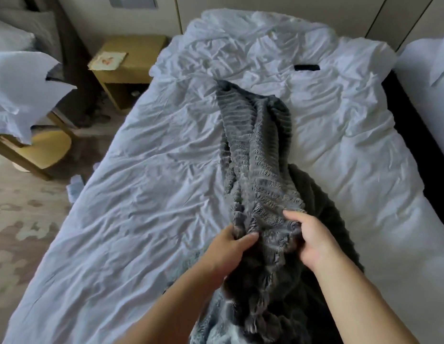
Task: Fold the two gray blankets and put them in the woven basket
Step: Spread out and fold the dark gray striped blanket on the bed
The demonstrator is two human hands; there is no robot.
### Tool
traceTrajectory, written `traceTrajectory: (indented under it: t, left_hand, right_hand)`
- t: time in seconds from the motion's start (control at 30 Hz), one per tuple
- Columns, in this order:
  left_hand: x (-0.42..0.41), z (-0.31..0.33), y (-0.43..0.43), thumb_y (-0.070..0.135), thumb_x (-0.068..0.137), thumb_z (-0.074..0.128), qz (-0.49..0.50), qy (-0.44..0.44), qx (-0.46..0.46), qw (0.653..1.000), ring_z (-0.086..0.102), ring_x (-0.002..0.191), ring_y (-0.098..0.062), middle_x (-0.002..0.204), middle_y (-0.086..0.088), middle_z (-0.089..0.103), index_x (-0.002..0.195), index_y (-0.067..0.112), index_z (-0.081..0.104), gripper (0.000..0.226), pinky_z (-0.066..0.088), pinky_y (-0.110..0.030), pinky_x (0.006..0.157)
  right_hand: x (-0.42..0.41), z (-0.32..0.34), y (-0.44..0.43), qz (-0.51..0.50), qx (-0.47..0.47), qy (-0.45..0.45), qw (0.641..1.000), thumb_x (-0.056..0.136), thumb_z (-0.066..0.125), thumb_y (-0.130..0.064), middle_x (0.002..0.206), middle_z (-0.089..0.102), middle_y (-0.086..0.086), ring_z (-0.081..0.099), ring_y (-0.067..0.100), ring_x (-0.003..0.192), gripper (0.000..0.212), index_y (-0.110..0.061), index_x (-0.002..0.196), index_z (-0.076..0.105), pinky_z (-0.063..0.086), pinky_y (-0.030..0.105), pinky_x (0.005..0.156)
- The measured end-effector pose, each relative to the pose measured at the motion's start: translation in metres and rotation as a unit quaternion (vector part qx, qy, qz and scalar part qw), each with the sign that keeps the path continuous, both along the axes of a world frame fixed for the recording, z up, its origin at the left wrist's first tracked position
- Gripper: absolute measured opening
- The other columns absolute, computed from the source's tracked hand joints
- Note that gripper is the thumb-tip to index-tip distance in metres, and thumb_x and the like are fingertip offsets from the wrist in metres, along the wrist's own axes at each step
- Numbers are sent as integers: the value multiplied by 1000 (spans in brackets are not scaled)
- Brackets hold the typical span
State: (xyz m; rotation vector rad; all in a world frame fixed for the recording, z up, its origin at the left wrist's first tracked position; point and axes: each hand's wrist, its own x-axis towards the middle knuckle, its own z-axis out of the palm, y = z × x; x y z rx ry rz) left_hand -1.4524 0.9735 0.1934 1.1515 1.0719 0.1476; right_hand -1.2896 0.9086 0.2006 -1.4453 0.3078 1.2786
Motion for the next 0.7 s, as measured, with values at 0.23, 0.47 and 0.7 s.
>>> traceTrajectory:
  t: [0.23,0.47,0.7]
  left_hand:
    - [-19,20,6,22,95,54,296,-119,-102,942,72,80,-24,90,-14,74,114,6,64,27,59,-36,71]
    - [-16,68,-8,27,95,53,237,-230,7,944,65,92,-36,104,-25,69,102,3,69,30,48,-46,86]
    - [-14,67,-32,20,97,50,97,-178,7,979,68,62,-14,79,-5,70,80,12,76,32,49,-21,52]
  right_hand:
    - [15,39,-21,-146,126,-123,973,81,56,3,81,71,14,69,30,68,19,-11,85,68,58,49,64]
    - [-19,80,-11,105,130,-126,978,85,57,-21,72,69,9,64,26,56,18,-10,96,67,53,34,55]
    - [-52,80,-15,182,61,-96,977,87,62,-28,92,72,25,71,38,78,33,0,99,74,59,40,66]
